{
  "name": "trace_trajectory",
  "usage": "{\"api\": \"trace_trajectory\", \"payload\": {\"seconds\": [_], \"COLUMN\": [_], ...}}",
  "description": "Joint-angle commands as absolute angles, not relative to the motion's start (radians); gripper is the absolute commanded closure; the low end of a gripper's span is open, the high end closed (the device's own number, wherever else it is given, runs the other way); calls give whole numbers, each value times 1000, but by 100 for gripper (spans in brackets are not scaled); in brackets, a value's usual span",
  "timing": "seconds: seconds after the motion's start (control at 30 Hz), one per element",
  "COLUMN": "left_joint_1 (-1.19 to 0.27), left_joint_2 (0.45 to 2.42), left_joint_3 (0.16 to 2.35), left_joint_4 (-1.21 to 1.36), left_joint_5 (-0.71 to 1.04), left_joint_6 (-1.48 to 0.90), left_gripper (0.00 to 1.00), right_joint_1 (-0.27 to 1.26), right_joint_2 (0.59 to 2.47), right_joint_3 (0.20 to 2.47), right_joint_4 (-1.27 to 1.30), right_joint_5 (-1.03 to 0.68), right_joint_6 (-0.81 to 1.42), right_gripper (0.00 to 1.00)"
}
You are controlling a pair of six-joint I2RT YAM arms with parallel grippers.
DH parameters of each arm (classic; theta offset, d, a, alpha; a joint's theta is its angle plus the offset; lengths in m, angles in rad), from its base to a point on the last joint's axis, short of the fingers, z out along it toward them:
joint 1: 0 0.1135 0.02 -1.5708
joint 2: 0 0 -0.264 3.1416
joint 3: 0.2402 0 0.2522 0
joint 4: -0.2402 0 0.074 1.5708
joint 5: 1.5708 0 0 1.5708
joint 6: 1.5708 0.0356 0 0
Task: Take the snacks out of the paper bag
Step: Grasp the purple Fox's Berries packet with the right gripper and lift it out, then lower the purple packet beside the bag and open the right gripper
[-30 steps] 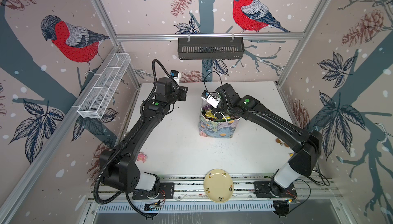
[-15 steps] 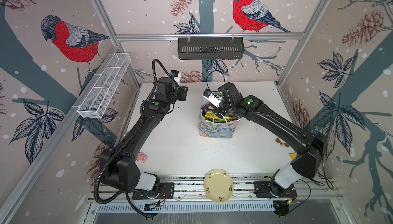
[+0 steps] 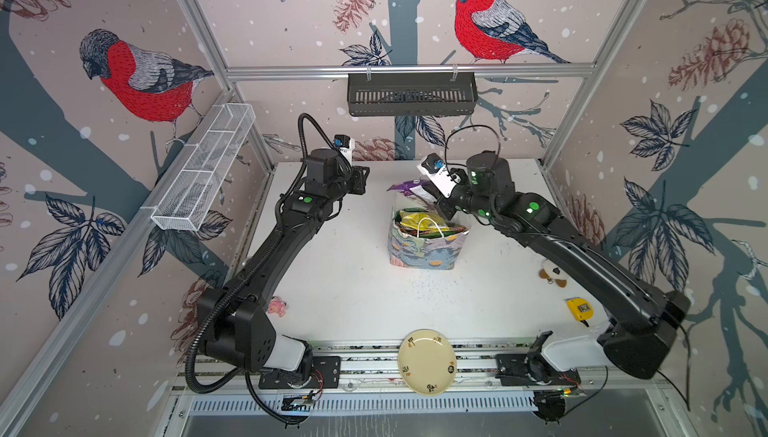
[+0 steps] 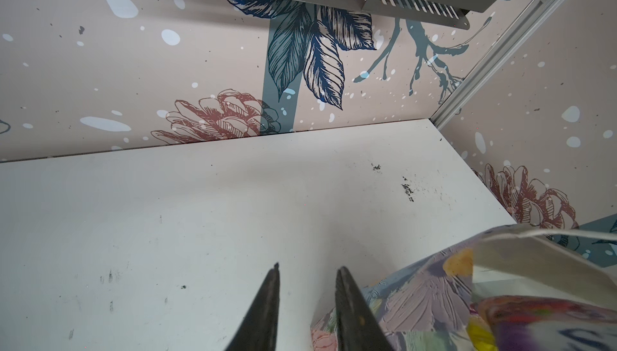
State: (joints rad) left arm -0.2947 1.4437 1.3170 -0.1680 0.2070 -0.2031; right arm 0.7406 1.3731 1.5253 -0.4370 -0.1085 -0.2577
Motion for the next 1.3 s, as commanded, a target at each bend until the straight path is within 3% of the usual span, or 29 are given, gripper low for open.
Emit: {"api": "trace_trajectory", "payload": {"seconds": [0.0, 0.17, 0.27, 0.43, 0.6, 0.73, 0.8, 0.9, 1.07, 1.27], "left_joint_1": [-297, -301, -316, -376, -434, -439, -442, -448, -465, -476], "left_joint_2": [1449, 1458, 1472, 1505, 1560, 1611, 1637, 1670, 1714, 1757], "left_joint_3": [1331, 1349, 1382, 1462, 1568, 1640, 1674, 1719, 1782, 1853], "left_joint_4": [-147, -150, -177, -261, -368, -453, -494, -551, -617, -695], "left_joint_5": [218, 233, 252, 244, 246, 289, 304, 327, 328, 329], "left_joint_6": [-200, -190, -149, -34, 87, 141, 164, 196, 234, 275], "left_gripper": [70, 70, 68, 65, 63, 61, 54, 57, 56, 55], "right_joint_1": [708, 627, 568, 505, 496, 487, 458, 368, 239, 227], "right_joint_2": [1313, 1202, 1125, 1041, 1087, 1130, 1164, 1204, 1237, 1419], "right_joint_3": [1517, 1486, 1456, 1460, 1493, 1390, 1313, 1221, 1071, 1021], "right_joint_4": [-270, -145, -49, -50, -245, -296, -313, -345, -284, -271], "right_joint_5": [-249, -362, -316, 27, 446, 696, 782, 773, 595, 536], "right_joint_6": [-190, -92, -24, -16, -74, -106, -99, -10, 107, 154], "right_gripper": [99, 99, 99, 99, 99, 99, 99, 99, 99, 99]}}
